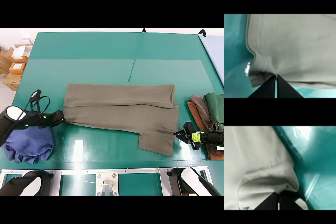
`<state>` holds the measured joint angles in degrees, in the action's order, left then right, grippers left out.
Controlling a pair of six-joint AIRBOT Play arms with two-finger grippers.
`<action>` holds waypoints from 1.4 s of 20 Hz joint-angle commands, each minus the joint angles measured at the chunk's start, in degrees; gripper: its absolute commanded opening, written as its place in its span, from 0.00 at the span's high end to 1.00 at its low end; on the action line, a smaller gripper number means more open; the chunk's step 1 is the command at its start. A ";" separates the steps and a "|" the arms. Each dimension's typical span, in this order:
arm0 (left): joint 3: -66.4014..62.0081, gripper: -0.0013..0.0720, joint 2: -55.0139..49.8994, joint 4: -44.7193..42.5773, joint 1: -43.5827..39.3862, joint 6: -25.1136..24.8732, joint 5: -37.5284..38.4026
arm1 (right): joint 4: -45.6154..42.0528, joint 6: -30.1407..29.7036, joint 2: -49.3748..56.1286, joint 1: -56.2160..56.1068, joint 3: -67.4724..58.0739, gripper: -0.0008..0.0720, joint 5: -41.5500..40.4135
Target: Fold the shirts.
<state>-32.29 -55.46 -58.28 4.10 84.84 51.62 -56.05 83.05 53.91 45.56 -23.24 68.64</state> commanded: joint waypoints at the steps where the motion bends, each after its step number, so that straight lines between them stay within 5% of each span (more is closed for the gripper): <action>1: -1.92 0.95 -0.02 -4.59 0.07 2.10 2.62 | -0.85 1.16 -0.70 0.11 -0.63 0.96 0.00; 9: -11.80 0.95 -1.86 -2.16 0.04 0.50 0.59 | 13.75 2.10 1.25 -8.22 -11.65 0.96 -1.90; 20: -42.99 0.95 -38.29 11.45 0.00 -7.54 -2.34 | 16.68 6.51 36.61 -23.47 -43.98 0.96 -13.68; 21: -44.33 0.90 -40.65 12.70 0.00 -7.37 -3.98 | 16.68 6.49 39.36 -23.98 -45.81 0.96 -14.93; 22: -45.00 0.55 -42.12 13.90 0.00 -7.34 -5.90 | 16.68 6.25 41.55 -24.11 -47.50 0.95 -15.26; 23: -45.05 0.28 -42.77 14.97 0.00 -7.32 -7.74 | 16.65 6.21 43.25 -24.13 -49.18 0.83 -14.84; 25: -45.57 0.27 -42.71 14.78 0.66 -7.34 -6.99 | 16.63 2.43 44.06 -23.08 -51.82 0.60 -13.38; 28: -49.90 0.28 -42.69 14.64 4.70 -7.34 5.62 | 15.61 -4.55 44.06 -18.47 -58.40 0.29 -3.91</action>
<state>-78.76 -97.01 -44.60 6.22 77.71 49.06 -39.53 84.40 96.42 24.32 -76.20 57.98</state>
